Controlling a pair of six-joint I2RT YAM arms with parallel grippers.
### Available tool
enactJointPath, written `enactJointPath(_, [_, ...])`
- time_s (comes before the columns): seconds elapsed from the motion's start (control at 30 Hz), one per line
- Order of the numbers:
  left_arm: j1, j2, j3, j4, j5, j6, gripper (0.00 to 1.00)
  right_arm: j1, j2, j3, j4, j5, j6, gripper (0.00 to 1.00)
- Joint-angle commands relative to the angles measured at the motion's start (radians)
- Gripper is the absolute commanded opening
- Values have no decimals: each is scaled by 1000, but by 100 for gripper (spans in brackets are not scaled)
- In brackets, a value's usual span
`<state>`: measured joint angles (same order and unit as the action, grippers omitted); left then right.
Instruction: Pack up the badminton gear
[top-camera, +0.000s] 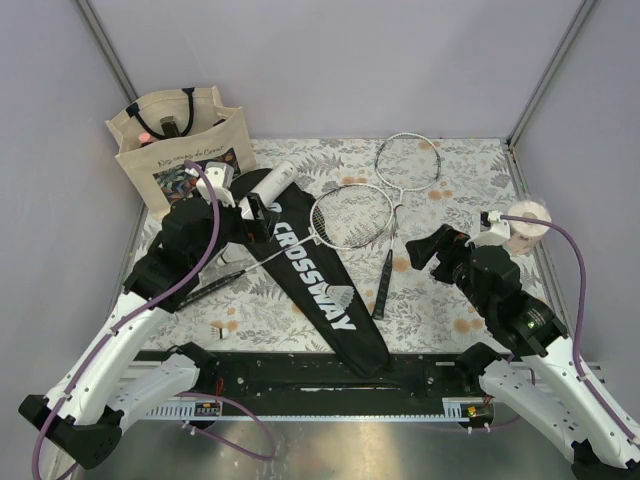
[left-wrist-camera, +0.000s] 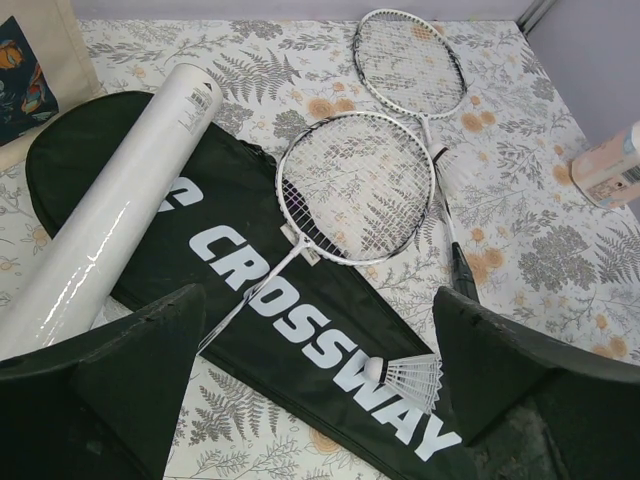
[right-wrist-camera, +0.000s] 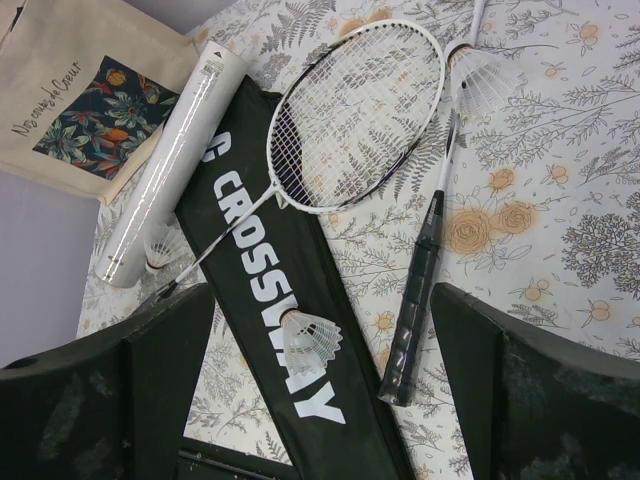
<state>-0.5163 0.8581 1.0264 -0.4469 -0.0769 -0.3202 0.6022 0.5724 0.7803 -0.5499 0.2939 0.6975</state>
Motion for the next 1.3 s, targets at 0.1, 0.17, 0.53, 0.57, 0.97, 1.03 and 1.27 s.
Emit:
enactJointPath(0.1, [-4, 5, 24, 40, -89, 36, 99, 5, -9, 8, 54, -24, -19, 99])
enactJointPath(0.17, [-4, 22, 24, 33, -128, 56, 99, 5, -20, -4, 73, -44, -35, 99])
enactJointPath(0.53, [156, 470, 386, -271, -236, 269, 99, 5, -150, -122, 182, -156, -7, 99])
enactJointPath(0.57, [163, 505, 399, -271, -210, 305, 99, 7, -170, -133, 194, -168, -4, 99])
enactJointPath(0.97, [168, 973, 557, -305, -129, 572, 97, 7, -278, -199, 246, -291, -24, 99])
enactJointPath(1.03, [167, 1016, 573, -303, -136, 583, 97, 7, -290, -202, 229, -291, -24, 99])
enactJointPath(1.27, [180, 1075, 584, -273, -205, 595, 97, 7, -345, -220, 219, -291, -23, 99])
